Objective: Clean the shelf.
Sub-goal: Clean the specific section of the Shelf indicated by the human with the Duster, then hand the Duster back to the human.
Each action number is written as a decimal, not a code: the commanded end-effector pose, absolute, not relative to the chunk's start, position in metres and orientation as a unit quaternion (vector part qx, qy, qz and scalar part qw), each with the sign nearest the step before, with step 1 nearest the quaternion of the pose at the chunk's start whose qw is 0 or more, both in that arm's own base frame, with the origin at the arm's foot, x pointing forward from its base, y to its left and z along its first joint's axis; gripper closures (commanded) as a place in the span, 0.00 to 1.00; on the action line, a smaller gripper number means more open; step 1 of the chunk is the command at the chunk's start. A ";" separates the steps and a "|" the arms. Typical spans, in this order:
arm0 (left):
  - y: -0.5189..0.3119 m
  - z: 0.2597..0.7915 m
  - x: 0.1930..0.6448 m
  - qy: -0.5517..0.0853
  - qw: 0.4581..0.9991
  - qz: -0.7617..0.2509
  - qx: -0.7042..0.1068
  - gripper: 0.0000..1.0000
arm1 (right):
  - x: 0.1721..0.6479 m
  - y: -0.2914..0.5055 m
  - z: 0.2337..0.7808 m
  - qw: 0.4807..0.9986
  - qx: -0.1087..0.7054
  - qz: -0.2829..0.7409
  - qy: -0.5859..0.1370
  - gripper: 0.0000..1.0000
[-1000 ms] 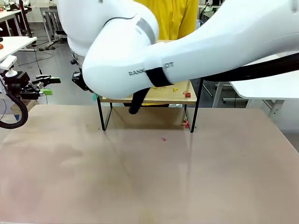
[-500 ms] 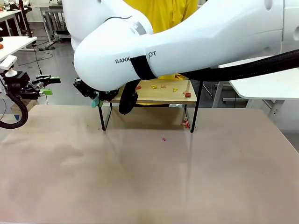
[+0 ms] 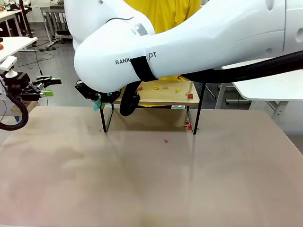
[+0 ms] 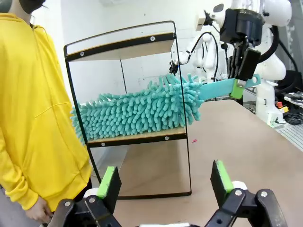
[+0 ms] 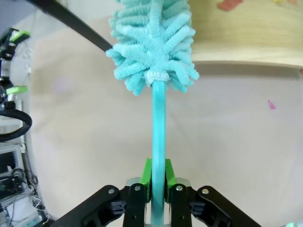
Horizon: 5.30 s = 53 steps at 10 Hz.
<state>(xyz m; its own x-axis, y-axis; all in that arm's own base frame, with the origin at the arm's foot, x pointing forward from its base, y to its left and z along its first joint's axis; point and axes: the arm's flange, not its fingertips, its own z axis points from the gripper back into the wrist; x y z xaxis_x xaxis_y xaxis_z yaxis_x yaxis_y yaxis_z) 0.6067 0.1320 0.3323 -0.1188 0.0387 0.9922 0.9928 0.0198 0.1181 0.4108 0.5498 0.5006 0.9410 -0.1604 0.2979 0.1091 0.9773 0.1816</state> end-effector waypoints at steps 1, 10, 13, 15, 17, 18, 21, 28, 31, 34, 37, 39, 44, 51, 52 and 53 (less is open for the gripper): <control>0.131 0.335 0.605 -0.547 0.457 -0.518 -0.474 0.00 | 0.424 0.489 0.500 0.986 0.082 -0.080 -0.118 0.87; 0.131 0.335 0.605 -0.547 0.457 -0.518 -0.474 0.00 | 0.449 0.221 0.510 0.986 0.038 -0.144 -0.069 0.87; 0.131 0.335 0.605 -0.547 0.457 -0.518 -0.474 0.00 | 0.458 0.240 0.506 0.986 0.041 -0.146 -0.070 0.87; 0.131 0.335 0.605 -0.547 0.457 -0.518 -0.474 0.00 | 0.458 0.240 0.506 0.986 0.041 -0.146 -0.070 0.87; 0.131 0.335 0.605 -0.547 0.457 -0.518 -0.474 0.00 | 0.441 0.234 0.513 0.989 0.049 -0.105 -0.089 0.87; 0.131 0.335 0.605 -0.547 0.457 -0.518 -0.474 0.00 | 0.426 0.225 0.525 0.991 0.063 -0.071 -0.095 0.87; 0.131 0.335 0.605 -0.547 0.457 -0.518 -0.474 0.00 | 0.389 0.217 0.544 0.987 0.089 0.060 -0.115 0.87; 0.131 0.335 0.605 -0.547 0.457 -0.518 -0.474 0.00 | 0.315 0.177 0.554 0.932 0.077 0.351 -0.036 0.87; 0.131 0.335 0.605 -0.547 0.457 -0.518 -0.474 0.00 | 0.295 0.138 0.549 0.907 0.066 0.416 -0.002 0.87; 0.131 0.335 0.605 -0.547 0.457 -0.518 -0.474 0.00 | 0.289 0.109 0.530 0.891 0.018 0.451 0.054 0.87; 0.131 0.335 0.605 -0.547 0.457 -0.518 -0.474 0.00 | 0.291 0.082 0.528 0.886 0.030 0.462 0.037 0.87; 0.131 0.335 0.605 -0.547 0.457 -0.518 -0.474 0.00 | 0.300 0.082 0.531 0.887 0.087 0.453 0.017 0.87; 0.131 0.335 0.605 -0.547 0.457 -0.518 -0.474 0.00 | 0.293 0.088 0.531 0.891 0.031 0.451 0.046 0.87; 0.131 0.335 0.605 -0.547 0.457 -0.518 -0.474 0.00 | 0.293 0.088 0.531 0.891 0.031 0.451 0.046 0.87; 0.131 0.335 0.605 -0.547 0.457 -0.518 -0.474 0.00 | 0.293 0.088 0.531 0.891 0.031 0.451 0.046 0.87; 0.131 0.335 0.605 -0.547 0.457 -0.518 -0.474 0.00 | 0.293 0.089 0.531 0.890 0.038 0.453 0.042 0.87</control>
<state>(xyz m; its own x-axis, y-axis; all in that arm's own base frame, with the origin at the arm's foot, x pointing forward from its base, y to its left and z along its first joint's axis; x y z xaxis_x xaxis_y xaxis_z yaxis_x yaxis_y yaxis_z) 0.6068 0.1320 0.3324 -0.1191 0.0387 0.9921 0.9928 0.0196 0.1184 0.2932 0.0888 0.5312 0.5862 0.8091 -0.0409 -0.8026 0.5869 0.1066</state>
